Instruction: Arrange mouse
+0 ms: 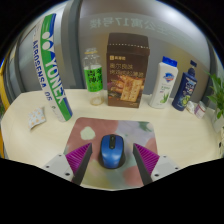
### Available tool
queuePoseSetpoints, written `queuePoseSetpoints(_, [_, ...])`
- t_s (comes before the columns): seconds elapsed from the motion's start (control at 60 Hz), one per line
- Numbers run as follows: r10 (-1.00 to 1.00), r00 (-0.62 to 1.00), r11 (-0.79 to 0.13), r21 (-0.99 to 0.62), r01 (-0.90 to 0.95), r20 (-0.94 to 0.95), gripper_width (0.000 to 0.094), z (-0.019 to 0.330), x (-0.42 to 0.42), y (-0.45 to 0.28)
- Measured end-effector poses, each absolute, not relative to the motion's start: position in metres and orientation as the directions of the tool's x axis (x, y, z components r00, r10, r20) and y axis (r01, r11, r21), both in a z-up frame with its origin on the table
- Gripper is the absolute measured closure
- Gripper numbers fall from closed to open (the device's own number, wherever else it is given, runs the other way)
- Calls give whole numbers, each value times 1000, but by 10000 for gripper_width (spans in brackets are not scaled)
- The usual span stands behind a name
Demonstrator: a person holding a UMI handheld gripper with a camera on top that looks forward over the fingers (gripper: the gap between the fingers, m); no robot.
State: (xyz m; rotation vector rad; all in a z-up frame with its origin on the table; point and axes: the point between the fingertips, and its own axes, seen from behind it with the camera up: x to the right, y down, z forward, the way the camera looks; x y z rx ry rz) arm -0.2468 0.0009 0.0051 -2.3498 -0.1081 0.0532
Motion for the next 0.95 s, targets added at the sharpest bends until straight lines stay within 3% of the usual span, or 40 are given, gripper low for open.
queuePoseSetpoints(0.217, [64,998,-651,-757,56,19,81,71,-248,-52])
queuePoseSetpoints(0.5, [26,998,-592,-803,68,65,83,147,-257,-185])
queuePoseSetpoints(0.7, [14,997,-584,-809,69,75,87,169,-261,-254])
queuePoseSetpoints(0.95, [20,996,-575,-814,84,89,86,180,-264,-282])
